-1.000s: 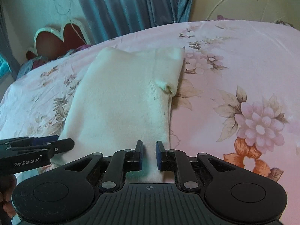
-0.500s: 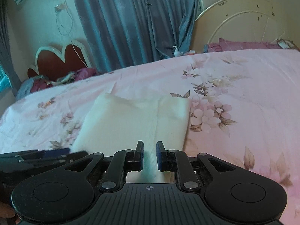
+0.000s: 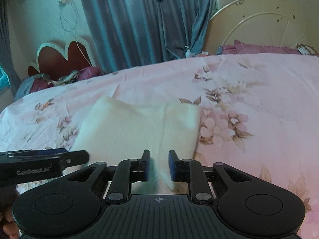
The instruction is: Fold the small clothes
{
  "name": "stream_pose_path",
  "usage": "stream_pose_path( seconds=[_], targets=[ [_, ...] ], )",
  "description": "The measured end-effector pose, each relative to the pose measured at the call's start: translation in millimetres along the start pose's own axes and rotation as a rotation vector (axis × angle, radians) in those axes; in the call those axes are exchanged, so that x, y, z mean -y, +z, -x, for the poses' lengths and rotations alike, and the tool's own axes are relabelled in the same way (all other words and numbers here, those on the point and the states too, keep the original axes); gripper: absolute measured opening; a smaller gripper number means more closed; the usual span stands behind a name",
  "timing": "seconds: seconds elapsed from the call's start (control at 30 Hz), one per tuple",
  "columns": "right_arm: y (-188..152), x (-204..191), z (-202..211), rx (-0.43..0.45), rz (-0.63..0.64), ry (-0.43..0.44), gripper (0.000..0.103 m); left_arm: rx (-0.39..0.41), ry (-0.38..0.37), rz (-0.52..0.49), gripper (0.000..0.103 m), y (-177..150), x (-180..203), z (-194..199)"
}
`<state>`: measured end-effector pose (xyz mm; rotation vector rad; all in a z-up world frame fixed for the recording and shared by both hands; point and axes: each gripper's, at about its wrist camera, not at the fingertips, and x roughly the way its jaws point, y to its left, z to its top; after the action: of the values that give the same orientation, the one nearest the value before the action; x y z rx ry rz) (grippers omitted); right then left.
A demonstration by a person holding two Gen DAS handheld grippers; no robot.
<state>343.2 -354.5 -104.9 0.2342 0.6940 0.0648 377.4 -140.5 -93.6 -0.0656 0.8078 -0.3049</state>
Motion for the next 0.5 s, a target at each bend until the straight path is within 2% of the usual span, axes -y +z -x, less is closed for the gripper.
stream_pose_path(
  seconds=[0.03, 0.07, 0.23, 0.33, 0.5],
  targets=[
    [1, 0, -1, 0.007, 0.002, -0.011, 0.066, -0.003, 0.005, -0.001, 0.06, 2, 0, -4],
    [1, 2, -3, 0.017, 0.004, -0.022, 0.068, -0.011, 0.009, -0.005, 0.062, 4, 0, -8],
    [-4, 17, -23, -0.056, -0.037, -0.027, 0.068, -0.045, 0.005, 0.016, 0.077, 4, -7, -28],
    [-7, 29, -29, -0.075, -0.096, 0.006, 0.068, -0.05, 0.006, 0.017, 0.083, 3, -10, -33],
    [-1, 39, -22, -0.07, -0.122, 0.057, 0.068, -0.074, -0.025, 0.033, 0.084, 7, -17, -30]
  ],
)
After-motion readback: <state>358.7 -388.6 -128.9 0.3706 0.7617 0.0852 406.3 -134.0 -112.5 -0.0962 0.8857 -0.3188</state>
